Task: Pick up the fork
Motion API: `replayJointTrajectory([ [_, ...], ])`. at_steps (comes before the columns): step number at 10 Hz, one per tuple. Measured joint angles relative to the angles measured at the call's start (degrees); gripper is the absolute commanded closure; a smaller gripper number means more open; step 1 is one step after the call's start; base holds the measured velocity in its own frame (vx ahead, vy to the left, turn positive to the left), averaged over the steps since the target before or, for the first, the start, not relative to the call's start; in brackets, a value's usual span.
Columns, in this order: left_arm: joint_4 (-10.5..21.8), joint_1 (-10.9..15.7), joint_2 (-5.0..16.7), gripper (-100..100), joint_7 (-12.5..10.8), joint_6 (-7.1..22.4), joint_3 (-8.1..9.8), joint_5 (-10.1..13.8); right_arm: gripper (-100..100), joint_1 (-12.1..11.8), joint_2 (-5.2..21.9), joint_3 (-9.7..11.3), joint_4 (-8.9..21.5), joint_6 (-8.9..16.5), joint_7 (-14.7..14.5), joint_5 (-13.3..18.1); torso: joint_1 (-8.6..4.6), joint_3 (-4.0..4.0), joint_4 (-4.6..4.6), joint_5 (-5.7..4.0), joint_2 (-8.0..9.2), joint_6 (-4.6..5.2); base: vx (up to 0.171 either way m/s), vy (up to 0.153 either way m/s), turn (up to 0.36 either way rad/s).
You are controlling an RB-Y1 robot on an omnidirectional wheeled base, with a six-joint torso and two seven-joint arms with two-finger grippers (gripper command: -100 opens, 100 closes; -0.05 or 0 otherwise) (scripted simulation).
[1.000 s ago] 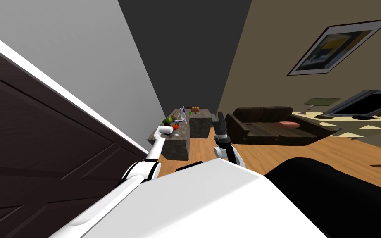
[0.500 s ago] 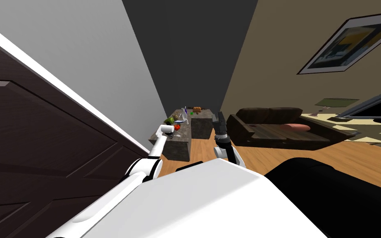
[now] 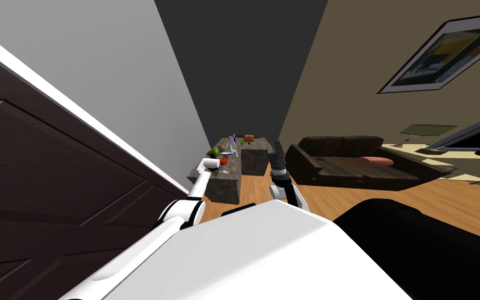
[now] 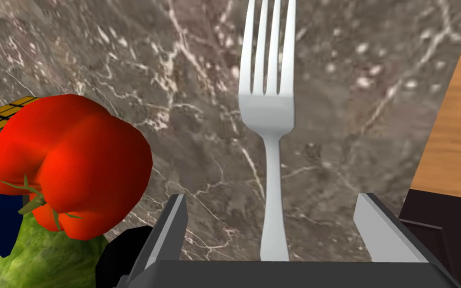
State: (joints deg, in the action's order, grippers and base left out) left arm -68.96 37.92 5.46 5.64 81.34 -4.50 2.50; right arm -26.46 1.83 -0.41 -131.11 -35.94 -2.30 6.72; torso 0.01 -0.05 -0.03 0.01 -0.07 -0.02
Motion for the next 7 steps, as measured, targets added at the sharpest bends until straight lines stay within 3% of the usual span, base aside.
replayJointTrajectory([
  [1, 1.1, -0.2, -0.2, -100, -0.1, -1.2, -0.12, -0.2, 0, 0.0, 0.0, 0.0, 0.0, 0.0, 0.0, 0.0, 0.0, -0.02, -0.01, 0.0, -0.03, 0.0, 0.016, 0.0, -0.003],
  [2, 1.2, -0.3, -0.2, 100, -0.2, -1.6, -0.14, -0.3, 0, 0.0, 0.0, 0.0, 0.0, 0.0, 0.0, 0.0, 0.0, 0.01, 0.0, 0.0, 0.02, 0.0, 0.0, 0.0, 0.0],
  [6, 1.2, -0.2, -0.2, 100, -0.2, -1.5, -0.09, -0.3, 0, 0.0, 0.0, 0.0, 0.0, 0.0, 0.0, 0.0, 0.0, -0.03, -0.05, 0.01, 0.01, 0.05, 0.0, 0.0, 0.0],
  [7, 1.2, -0.2, -0.2, 0, -0.2, -1.5, -0.08, -0.3, 0, 0.0, 0.0, 0.0, 0.0, 0.0, 0.0, 0.0, 0.0, -0.05, -0.07, 0.01, -0.02, 0.06, 0.0, 0.0, 0.0],
])
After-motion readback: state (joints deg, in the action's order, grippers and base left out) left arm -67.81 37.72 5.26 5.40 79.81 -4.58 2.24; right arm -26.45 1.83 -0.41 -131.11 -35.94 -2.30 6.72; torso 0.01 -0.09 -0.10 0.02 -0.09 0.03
